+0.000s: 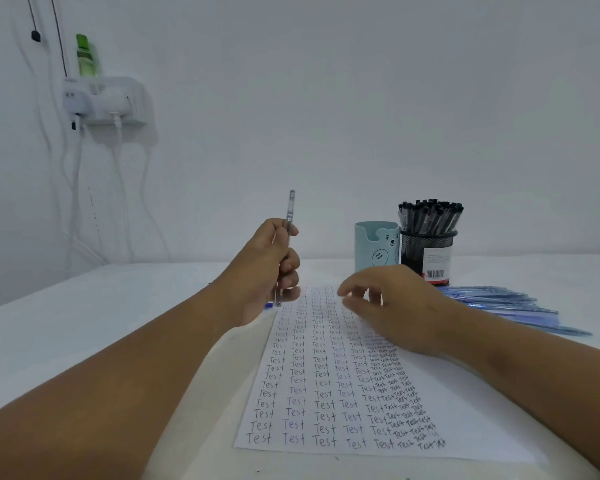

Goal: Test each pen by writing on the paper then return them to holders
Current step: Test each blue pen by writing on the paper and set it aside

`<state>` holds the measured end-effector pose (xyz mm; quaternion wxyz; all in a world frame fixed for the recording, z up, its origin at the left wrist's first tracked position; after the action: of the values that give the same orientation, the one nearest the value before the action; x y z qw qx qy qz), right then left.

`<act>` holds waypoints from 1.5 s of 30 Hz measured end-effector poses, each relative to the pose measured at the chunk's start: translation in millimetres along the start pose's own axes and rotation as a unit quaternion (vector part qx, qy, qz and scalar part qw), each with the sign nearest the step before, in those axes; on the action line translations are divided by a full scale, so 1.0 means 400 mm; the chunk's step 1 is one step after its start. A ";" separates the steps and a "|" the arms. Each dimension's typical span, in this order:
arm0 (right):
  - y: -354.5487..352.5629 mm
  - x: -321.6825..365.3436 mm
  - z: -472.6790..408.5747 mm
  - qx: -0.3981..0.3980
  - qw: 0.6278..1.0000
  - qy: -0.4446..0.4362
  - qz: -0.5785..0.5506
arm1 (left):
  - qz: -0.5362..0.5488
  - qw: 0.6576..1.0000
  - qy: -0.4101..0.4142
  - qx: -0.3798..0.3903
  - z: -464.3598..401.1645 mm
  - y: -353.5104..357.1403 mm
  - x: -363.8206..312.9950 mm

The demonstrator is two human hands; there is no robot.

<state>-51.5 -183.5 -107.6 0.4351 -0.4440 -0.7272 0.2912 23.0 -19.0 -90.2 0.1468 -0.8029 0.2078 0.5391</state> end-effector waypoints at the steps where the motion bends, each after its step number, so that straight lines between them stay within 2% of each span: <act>1: -0.011 0.000 0.000 -0.022 0.999 0.009 -0.040 | -0.021 1.000 0.000 0.017 0.001 0.008 0.004; 3: -0.034 -0.005 -0.003 -0.063 0.989 0.026 -0.130 | -0.096 0.994 0.012 0.056 0.005 0.025 0.013; 5: -0.052 -0.007 -0.008 -0.097 0.978 0.033 -0.182 | -0.206 0.972 0.040 0.101 0.011 0.046 0.019; 7: -0.067 -0.010 -0.008 -0.129 0.973 0.033 -0.191 | -0.297 0.943 0.064 0.133 0.018 0.070 0.023; 9: -0.078 -0.022 -0.007 -0.155 0.968 0.046 -0.192 | -0.337 0.929 0.073 0.131 0.019 0.081 0.024; 13: -0.077 -0.044 -0.012 -0.175 0.951 0.084 -0.241 | -0.358 0.924 0.070 0.112 0.017 0.078 0.024; 19: -0.076 -0.052 -0.013 -0.185 0.941 0.090 -0.270 | -0.365 0.921 0.067 0.119 0.018 0.075 0.036; 25: -0.037 -0.052 -0.011 -0.088 0.926 0.123 -0.346 | -0.446 0.870 0.165 0.133 0.032 0.111 0.022; 31: -0.029 -0.036 -0.008 -0.051 0.924 0.115 -0.361 | -0.434 0.869 0.193 0.137 0.033 0.125 0.013; 34: -0.033 -0.040 -0.009 -0.050 0.918 0.128 -0.371 | -0.422 0.882 0.156 0.140 0.028 0.116 0.020; 36: -0.048 -0.060 -0.015 -0.081 0.892 0.154 -0.418 | -0.423 0.887 0.117 0.146 0.026 0.102 0.031; 38: -0.072 -0.086 -0.015 -0.121 0.855 0.179 -0.472 | -0.455 0.873 0.098 0.145 0.025 0.086 0.034; 40: -0.089 -0.115 -0.013 -0.148 0.831 0.202 -0.497 | -0.514 0.841 0.081 0.148 0.027 0.073 0.034; 42: -0.088 -0.141 -0.010 -0.149 0.831 0.224 -0.487 | -0.555 0.814 0.056 0.158 0.027 0.067 0.039; 45: -0.079 -0.167 -0.015 -0.146 0.866 0.230 -0.420 | -0.579 0.795 0.035 0.175 0.024 0.068 0.047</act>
<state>-43.2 -257.0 -104.3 0.6014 -0.2095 -0.7585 -0.1382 8.2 -41.4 -111.5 0.5619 -0.7523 -0.2005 0.2794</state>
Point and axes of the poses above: each hand's wrist, its own z-axis away from the middle knuckle, its own y-axis out of the palm, x = y × z, the point moved 7 cm from there along -z, towards the middle knuckle, and after that the axes turned 6 degrees about y, right-handed, at the moved point
